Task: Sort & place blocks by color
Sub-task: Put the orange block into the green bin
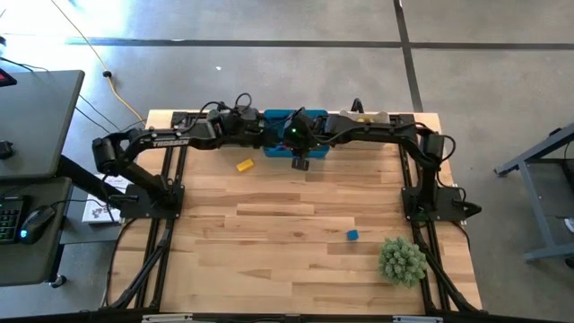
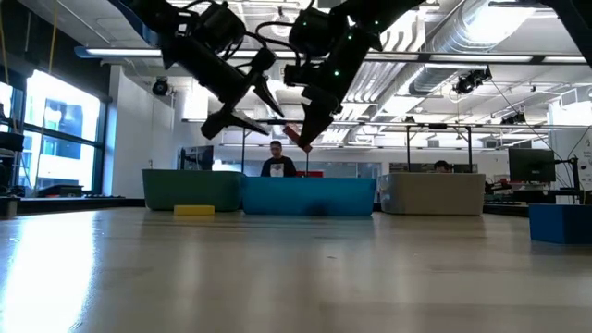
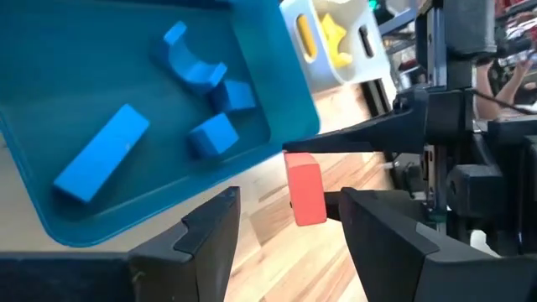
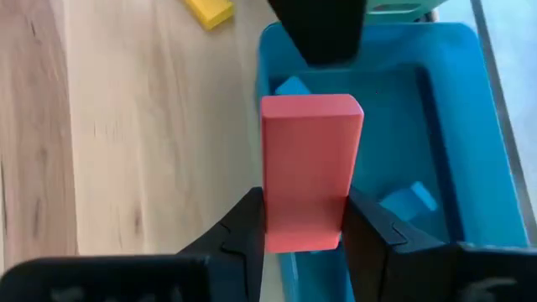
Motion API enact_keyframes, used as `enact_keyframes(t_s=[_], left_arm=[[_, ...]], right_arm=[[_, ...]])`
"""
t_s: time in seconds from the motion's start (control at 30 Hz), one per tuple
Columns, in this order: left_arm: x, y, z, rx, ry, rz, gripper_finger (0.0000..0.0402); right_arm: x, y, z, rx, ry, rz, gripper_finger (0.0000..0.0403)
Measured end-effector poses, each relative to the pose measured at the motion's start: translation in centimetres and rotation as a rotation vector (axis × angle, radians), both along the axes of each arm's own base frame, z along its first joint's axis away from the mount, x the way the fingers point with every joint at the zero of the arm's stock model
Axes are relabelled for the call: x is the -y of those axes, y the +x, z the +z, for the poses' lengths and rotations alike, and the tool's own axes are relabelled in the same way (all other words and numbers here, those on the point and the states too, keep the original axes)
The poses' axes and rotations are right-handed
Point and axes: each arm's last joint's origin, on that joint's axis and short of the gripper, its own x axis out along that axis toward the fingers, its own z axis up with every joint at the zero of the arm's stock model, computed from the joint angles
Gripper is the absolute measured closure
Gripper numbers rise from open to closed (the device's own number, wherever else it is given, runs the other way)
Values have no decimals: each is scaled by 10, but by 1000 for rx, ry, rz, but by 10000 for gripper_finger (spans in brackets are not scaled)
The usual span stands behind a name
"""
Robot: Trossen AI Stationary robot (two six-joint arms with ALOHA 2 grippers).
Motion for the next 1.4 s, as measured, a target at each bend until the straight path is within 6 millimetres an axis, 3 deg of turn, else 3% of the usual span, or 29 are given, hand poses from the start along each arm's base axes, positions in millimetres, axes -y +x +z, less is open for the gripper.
enact_keyframes(t_s=[0.47, 1.13, 1.4], left_arm=[[-4, 17, -30, -27, -57, -5, 206], [-6, 26, -30, 48, -44, -26, 208], [-5, 26, -30, 43, -37, -33, 252]], right_arm=[[1, 3, -15, -34, 34, -39, 307], [-1, 6, -13, 0, 42, -46, 307], [-5, 8, -13, 8, 34, -55, 307]])
